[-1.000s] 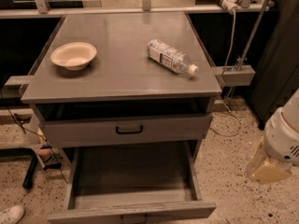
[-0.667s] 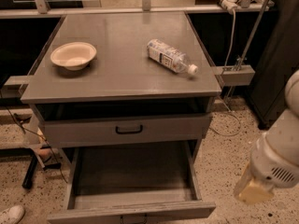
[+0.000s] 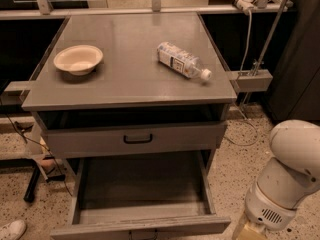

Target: Close middle drawer

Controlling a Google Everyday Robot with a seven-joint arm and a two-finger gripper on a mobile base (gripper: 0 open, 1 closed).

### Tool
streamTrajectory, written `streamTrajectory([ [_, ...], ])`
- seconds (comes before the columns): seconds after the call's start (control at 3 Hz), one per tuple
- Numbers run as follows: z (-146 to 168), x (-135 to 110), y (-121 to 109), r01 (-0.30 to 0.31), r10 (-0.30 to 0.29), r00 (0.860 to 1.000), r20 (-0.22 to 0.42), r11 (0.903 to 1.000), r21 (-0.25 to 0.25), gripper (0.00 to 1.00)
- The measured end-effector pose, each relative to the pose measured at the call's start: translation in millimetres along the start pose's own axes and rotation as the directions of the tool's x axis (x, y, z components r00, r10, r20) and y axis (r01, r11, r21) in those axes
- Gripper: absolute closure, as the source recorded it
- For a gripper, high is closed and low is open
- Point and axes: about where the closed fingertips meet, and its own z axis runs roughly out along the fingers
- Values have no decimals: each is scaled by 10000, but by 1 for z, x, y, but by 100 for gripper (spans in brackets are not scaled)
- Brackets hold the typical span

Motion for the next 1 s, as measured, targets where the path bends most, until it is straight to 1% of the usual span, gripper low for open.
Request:
streamTrajectory([
  [0.33, 0, 0, 0, -1, 1, 10000, 2, 10000, -4, 100],
  [0.67, 46, 1, -1, -175, 197, 9993, 312, 9974, -696, 100],
  [1.0, 101, -5, -15, -497, 595, 9959, 688, 9896, -1353, 100],
])
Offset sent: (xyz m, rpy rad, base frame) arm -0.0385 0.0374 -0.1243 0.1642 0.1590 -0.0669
